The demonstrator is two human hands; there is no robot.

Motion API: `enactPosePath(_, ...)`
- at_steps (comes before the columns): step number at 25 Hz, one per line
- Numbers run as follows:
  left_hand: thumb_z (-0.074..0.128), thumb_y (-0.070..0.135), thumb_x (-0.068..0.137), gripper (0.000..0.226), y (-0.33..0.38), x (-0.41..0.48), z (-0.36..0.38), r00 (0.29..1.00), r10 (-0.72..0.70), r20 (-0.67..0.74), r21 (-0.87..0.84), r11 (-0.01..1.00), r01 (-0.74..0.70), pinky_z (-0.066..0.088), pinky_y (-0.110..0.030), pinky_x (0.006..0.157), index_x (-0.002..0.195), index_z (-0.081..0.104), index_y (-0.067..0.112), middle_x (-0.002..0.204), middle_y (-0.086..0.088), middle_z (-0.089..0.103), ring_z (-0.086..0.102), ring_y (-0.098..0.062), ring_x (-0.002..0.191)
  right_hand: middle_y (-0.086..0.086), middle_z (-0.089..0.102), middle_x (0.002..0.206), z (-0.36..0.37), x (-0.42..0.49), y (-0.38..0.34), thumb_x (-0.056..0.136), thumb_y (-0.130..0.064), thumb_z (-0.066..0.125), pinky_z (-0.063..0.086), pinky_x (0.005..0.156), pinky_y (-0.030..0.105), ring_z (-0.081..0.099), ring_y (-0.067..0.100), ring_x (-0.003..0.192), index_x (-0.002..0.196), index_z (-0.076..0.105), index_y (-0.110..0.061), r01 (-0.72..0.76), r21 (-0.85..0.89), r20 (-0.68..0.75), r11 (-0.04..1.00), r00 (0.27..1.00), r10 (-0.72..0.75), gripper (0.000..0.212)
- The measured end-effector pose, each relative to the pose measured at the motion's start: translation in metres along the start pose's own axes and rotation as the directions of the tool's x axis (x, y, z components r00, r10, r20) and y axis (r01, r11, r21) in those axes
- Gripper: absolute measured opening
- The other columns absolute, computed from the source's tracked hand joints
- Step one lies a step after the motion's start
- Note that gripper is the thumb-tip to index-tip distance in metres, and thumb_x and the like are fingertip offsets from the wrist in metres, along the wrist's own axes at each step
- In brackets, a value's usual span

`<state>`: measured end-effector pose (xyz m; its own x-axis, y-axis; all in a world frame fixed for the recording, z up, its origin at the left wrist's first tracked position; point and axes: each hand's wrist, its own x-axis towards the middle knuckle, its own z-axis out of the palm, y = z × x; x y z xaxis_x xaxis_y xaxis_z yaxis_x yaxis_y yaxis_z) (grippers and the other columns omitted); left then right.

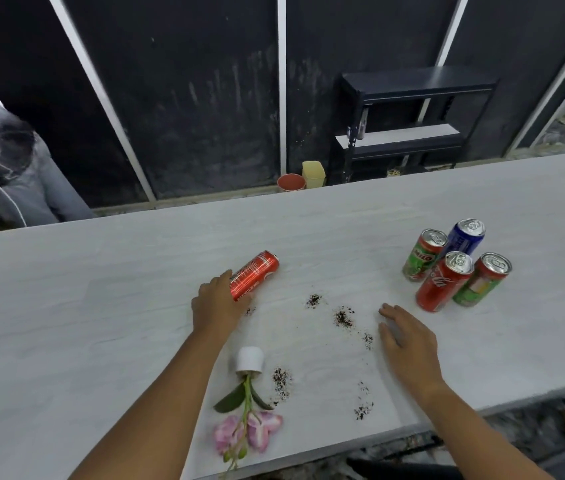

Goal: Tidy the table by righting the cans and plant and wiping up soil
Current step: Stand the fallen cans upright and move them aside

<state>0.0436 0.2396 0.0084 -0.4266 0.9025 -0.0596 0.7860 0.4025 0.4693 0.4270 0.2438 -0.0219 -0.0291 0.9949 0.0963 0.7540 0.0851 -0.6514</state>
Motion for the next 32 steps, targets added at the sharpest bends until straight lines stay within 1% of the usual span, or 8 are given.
enactPosePath(3,0.075,0.056,0.092,0.046,0.002,0.001,-0.001,1.0,-0.006,-0.026,-0.08,0.997,0.004,0.051,-0.048,0.098,0.13,0.065,0.031,0.112,0.006,0.073,0.068,-0.026,0.109,-0.007,0.065,0.15,0.001,-0.001,0.007,0.105,-0.018,0.066,0.035,0.123,0.055,0.052,0.021,0.148,0.135,0.074,-0.022,0.027,-0.003,-0.005,1.0,1.0,-0.027,0.031)
enactPosePath(6,0.072,0.061,0.094,0.042,0.011,-0.008,0.002,0.999,-0.027,-0.02,-0.185,0.982,0.023,0.045,-0.047,0.101,0.127,0.065,0.034,0.109,0.012,0.072,0.069,-0.021,0.104,-0.011,0.063,0.151,0.005,0.001,0.009,0.107,-0.021,0.063,0.035,0.124,0.052,0.051,0.017,0.147,0.135,0.074,-0.026,0.028,-0.027,-0.016,0.999,0.999,-0.029,0.031)
enactPosePath(10,0.07,0.069,0.092,0.038,0.033,-0.025,0.007,1.0,0.005,0.006,-0.468,0.884,-0.001,0.056,-0.051,0.1,0.12,0.064,0.044,0.104,0.016,0.074,0.071,-0.011,0.097,-0.015,0.063,0.15,0.007,0.001,0.01,0.106,-0.024,0.063,0.034,0.124,0.05,0.05,0.014,0.148,0.134,0.074,-0.028,0.033,-0.032,-0.029,0.999,0.999,-0.034,0.03)
enactPosePath(15,0.074,0.071,0.089,0.031,0.079,-0.051,0.009,0.996,0.061,0.067,-0.689,0.724,0.002,0.054,-0.029,0.08,0.114,0.061,0.06,0.109,0.021,0.074,0.069,0.01,0.091,-0.013,0.063,0.15,0.004,0.002,0.004,0.109,-0.027,0.059,0.031,0.126,0.048,0.05,0.015,0.147,0.137,0.072,-0.029,-0.012,-0.006,-0.011,1.0,1.0,0.012,0.031)
enactPosePath(17,0.075,0.074,0.085,0.037,0.095,-0.062,0.013,0.988,0.101,0.12,-0.73,0.683,0.019,0.052,-0.024,0.08,0.117,0.06,0.062,0.113,0.021,0.074,0.068,0.012,0.093,-0.016,0.068,0.142,-0.002,0.003,-0.003,0.109,-0.033,0.059,0.037,0.123,0.047,0.056,0.012,0.14,0.135,0.071,-0.036,-0.067,0.125,0.004,0.99,0.998,0.067,0.029)
enactPosePath(22,0.08,0.065,0.087,0.045,0.129,-0.087,0.031,0.954,0.211,0.215,-0.808,0.587,0.052,0.055,-0.014,0.081,0.127,0.064,0.053,0.116,0.024,0.075,0.071,0.008,0.103,-0.029,0.071,0.128,-0.019,0.007,-0.048,0.102,-0.056,0.064,0.049,0.101,0.023,0.06,-0.015,0.121,0.135,0.067,-0.048,-0.152,0.539,0.091,0.828,0.988,0.122,0.034)
enactPosePath(27,0.086,0.057,0.085,0.052,0.144,-0.104,0.047,0.918,0.303,0.257,-0.841,0.538,0.058,0.061,-0.022,0.092,0.133,0.067,0.048,0.125,0.018,0.075,0.073,-0.001,0.113,-0.01,0.08,0.118,-0.03,0.011,-0.075,0.096,-0.057,0.073,0.055,0.095,0.029,0.075,0.005,0.112,0.125,0.074,-0.034,-0.145,0.774,0.11,0.616,0.989,0.095,0.037)
enactPosePath(32,0.084,0.071,0.077,0.05,0.143,-0.105,0.046,0.899,0.319,0.301,-0.728,0.686,0.0,0.054,-0.016,0.091,0.122,0.06,0.071,0.122,0.036,0.069,0.068,0.011,0.111,0.0,0.082,0.114,-0.033,0.006,-0.072,0.095,-0.039,0.082,0.067,0.088,0.042,0.079,0.019,0.107,0.125,0.074,-0.027,-0.143,0.815,0.083,0.561,0.988,0.132,0.034)
